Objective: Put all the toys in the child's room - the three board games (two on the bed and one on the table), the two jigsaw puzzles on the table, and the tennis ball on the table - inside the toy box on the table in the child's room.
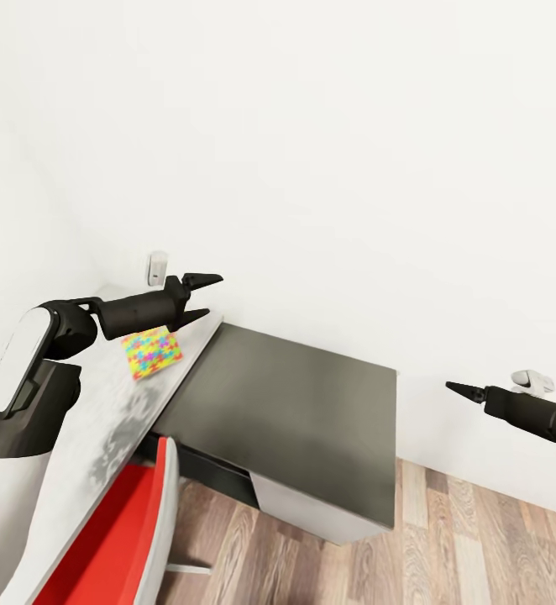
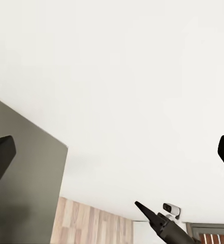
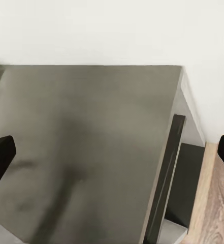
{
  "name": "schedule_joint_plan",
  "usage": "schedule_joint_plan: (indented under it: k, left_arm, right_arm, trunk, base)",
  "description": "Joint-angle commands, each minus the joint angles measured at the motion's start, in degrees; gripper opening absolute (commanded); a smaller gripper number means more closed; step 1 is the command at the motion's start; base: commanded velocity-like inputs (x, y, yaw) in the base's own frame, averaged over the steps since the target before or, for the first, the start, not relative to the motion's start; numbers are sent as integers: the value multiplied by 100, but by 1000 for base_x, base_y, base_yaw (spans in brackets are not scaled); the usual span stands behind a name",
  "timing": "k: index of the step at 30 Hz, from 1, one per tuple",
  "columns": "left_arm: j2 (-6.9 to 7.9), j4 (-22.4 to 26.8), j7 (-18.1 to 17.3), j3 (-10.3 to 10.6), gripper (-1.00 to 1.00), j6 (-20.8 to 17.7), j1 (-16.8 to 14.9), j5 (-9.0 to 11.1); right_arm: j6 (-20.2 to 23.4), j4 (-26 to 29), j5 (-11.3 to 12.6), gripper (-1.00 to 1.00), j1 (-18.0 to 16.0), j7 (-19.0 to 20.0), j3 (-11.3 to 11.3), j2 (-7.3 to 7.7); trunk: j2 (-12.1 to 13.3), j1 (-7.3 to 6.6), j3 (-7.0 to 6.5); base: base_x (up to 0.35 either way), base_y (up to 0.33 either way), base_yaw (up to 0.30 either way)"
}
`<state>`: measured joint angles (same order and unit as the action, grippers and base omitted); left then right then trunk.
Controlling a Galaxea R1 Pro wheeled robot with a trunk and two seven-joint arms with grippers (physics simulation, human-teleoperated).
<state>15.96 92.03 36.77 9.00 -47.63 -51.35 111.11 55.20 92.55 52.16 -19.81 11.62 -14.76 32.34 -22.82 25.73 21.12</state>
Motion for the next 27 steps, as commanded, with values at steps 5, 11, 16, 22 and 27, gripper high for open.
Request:
schedule_joint_plan:
  k: [5, 11, 16, 22, 27]
  left_arm:
    - [4, 7, 58, 6, 100, 7, -6, 60]
    - [4, 7, 53, 6, 100, 5, -6, 61]
    - [4, 4, 51, 0, 100, 5, -6, 63]
    - [4, 1, 50, -2, 100, 7, -6, 63]
    - [4, 0, 50, -3, 100, 8, -6, 62]
  right_arm:
    - [26, 0, -53, 100, -6, 59, -9, 0]
    - [26, 0, -53, 100, -6, 58, -9, 0]
    - [26, 0, -52, 100, -6, 59, -9, 0]
    - [26, 0, -51, 100, -6, 59, -9, 0]
    - [27, 0, -49, 100, -6, 59, -9, 0]
  trunk:
    - [-10, 5, 10]
    - [-10, 5, 10]
    - [-10, 5, 10]
    - [-10, 5, 10]
    - [-10, 5, 10]
  base:
    - [99, -45, 1]
    - [37, -17, 0]
    - [14, -6, 0]
    - [6, -3, 0]
    - [2, -1, 0]
